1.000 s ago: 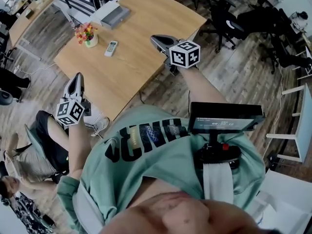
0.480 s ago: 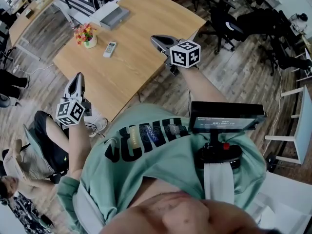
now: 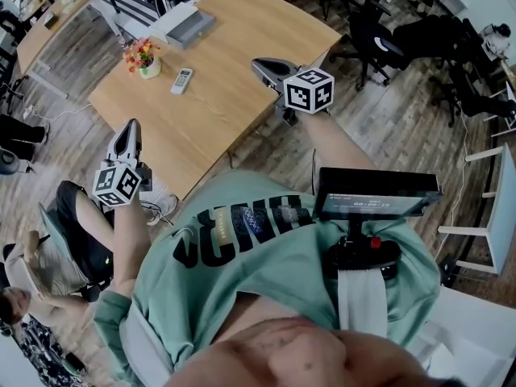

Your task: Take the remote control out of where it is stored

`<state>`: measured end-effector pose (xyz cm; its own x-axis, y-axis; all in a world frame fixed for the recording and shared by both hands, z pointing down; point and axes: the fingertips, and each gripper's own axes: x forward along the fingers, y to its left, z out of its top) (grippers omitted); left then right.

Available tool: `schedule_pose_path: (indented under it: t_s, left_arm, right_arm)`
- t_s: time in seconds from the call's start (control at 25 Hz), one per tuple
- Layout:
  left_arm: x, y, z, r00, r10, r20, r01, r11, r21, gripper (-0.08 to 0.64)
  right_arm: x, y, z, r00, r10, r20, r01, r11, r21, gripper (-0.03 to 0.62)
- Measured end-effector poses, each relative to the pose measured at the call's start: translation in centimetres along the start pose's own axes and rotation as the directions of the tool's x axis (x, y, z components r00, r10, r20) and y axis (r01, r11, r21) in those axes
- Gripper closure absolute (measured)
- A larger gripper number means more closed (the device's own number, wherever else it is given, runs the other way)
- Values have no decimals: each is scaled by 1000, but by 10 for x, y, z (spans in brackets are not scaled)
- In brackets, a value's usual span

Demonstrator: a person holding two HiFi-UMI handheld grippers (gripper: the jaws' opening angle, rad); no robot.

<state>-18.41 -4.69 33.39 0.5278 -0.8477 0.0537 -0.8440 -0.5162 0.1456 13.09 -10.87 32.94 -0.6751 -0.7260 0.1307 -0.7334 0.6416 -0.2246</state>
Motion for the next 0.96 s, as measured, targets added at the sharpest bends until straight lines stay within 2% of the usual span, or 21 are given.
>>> schedule_pose_path:
  t_s: [0.96]
  left_arm:
    - [-4,-3,-1,1000,9,8,-9,1000,0,555]
  right_arm:
    - [1,3,0,1000,9,-13,-10,999,-37,588]
